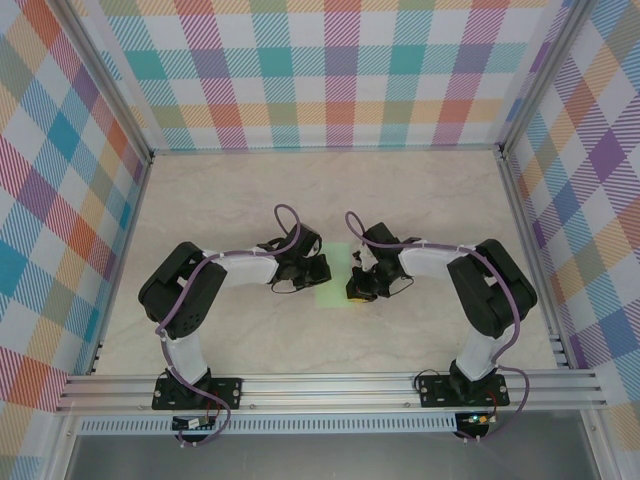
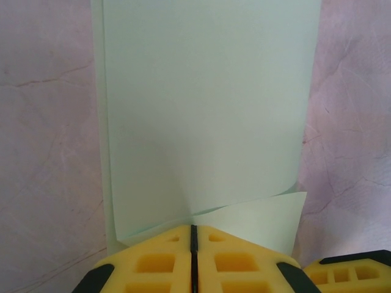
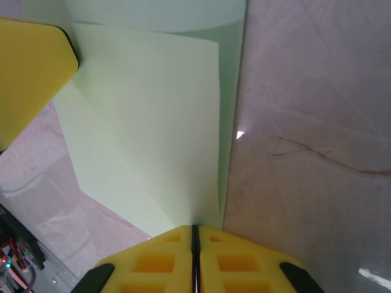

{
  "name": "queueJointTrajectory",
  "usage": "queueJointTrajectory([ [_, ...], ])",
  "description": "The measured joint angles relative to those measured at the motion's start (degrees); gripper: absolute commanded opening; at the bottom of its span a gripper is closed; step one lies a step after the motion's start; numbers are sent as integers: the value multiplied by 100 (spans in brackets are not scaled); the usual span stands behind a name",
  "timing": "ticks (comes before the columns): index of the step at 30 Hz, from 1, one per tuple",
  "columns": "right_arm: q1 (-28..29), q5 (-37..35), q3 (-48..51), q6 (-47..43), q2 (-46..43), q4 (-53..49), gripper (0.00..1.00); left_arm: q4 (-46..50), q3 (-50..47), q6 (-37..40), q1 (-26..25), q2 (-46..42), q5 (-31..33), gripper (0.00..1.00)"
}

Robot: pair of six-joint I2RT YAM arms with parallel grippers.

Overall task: Fold a paper plane with a square sheet of paper (pick it up from the middle)
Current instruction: Fold the triangle a second time at the center of the table.

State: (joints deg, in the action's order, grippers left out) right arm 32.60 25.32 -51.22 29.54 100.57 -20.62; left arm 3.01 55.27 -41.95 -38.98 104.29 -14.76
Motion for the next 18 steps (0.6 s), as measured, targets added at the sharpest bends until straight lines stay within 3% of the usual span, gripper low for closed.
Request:
queueJointTrajectory([
  [7, 0, -20, 0, 2, 0, -7, 9, -46, 4, -7, -66, -149, -372, 10],
  [18, 0, -22, 0, 24, 0, -11, 8, -299, -9, -369, -452, -151, -428, 6],
])
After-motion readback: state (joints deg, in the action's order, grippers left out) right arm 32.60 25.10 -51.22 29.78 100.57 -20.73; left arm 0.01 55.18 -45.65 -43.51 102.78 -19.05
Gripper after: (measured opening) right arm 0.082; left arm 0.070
